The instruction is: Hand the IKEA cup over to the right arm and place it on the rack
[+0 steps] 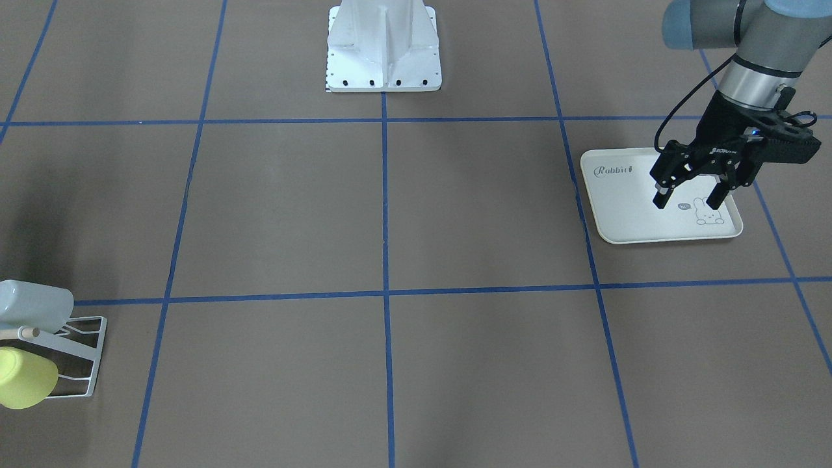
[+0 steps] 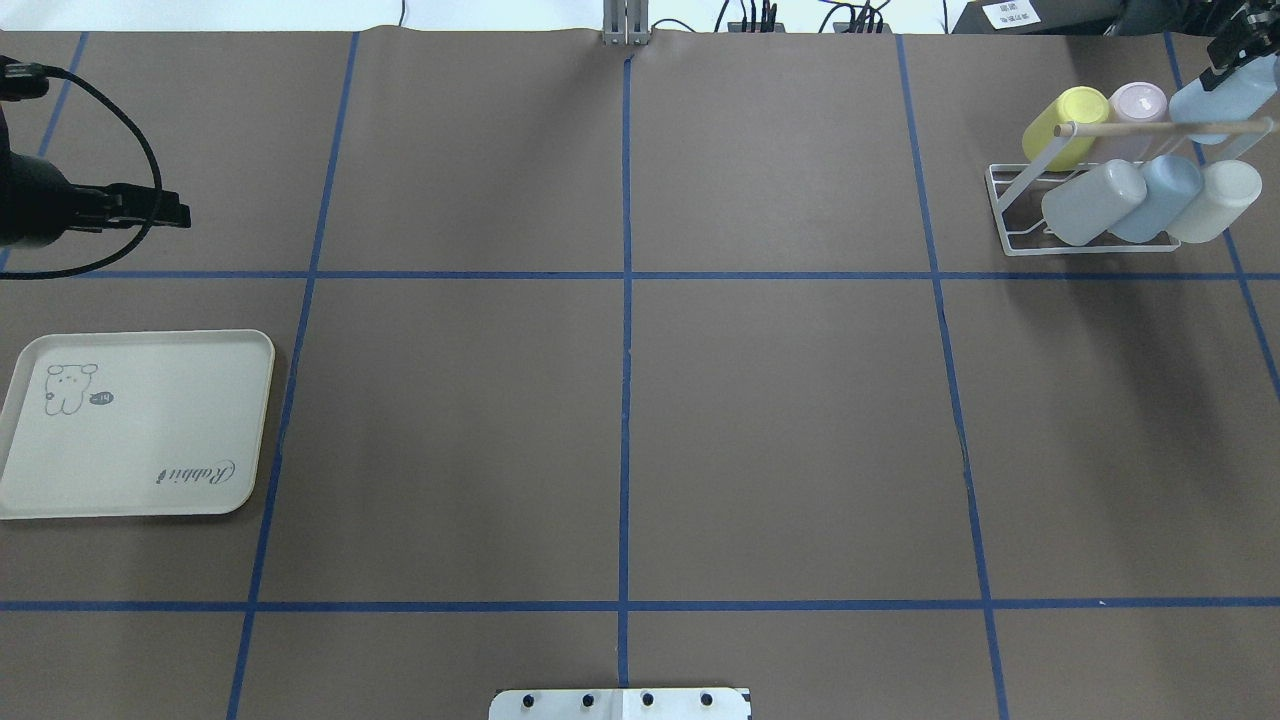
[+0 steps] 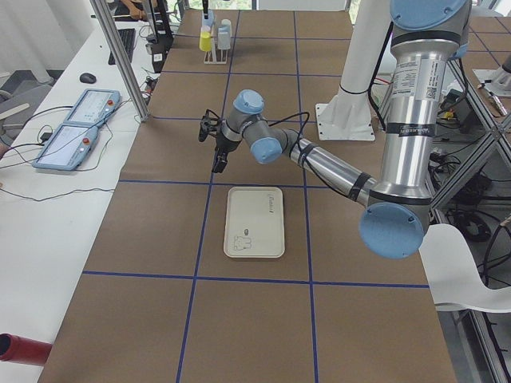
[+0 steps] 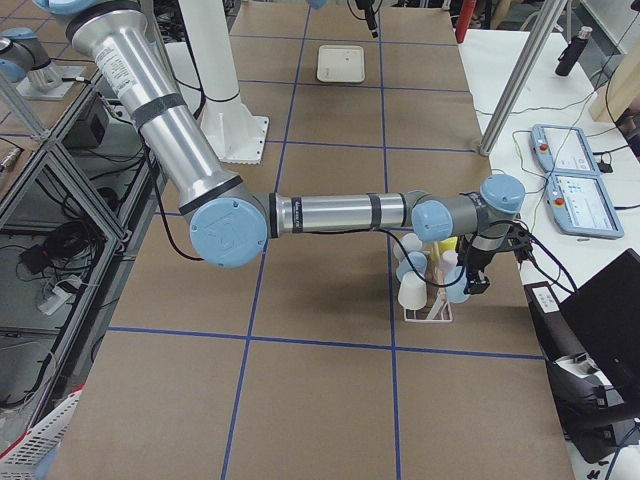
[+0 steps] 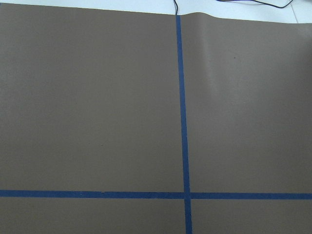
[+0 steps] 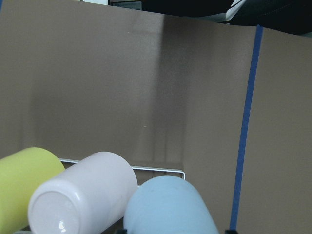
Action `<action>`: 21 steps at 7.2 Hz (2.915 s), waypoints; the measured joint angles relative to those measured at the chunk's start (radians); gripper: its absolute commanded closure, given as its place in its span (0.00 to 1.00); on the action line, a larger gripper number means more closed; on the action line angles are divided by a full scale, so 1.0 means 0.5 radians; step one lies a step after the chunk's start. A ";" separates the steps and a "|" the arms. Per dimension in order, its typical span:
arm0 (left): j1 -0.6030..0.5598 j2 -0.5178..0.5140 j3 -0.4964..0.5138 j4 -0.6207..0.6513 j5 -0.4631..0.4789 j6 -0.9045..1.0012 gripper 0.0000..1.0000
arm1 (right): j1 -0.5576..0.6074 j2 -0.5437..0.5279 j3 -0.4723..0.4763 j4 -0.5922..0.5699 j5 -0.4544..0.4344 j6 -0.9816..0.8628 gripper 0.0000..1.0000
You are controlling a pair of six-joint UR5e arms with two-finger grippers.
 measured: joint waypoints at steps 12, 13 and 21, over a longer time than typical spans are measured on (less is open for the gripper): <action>-0.878 0.322 0.313 0.498 -0.728 1.471 0.00 | 0.271 -0.576 0.869 -0.385 0.041 0.009 0.00; -0.963 0.293 0.420 0.533 -0.795 1.586 0.00 | 0.278 -0.634 0.917 -0.438 0.038 -0.002 0.00; -1.104 0.169 0.596 0.622 -0.960 1.732 0.00 | 0.246 -0.550 1.037 -1.042 0.042 -0.393 0.00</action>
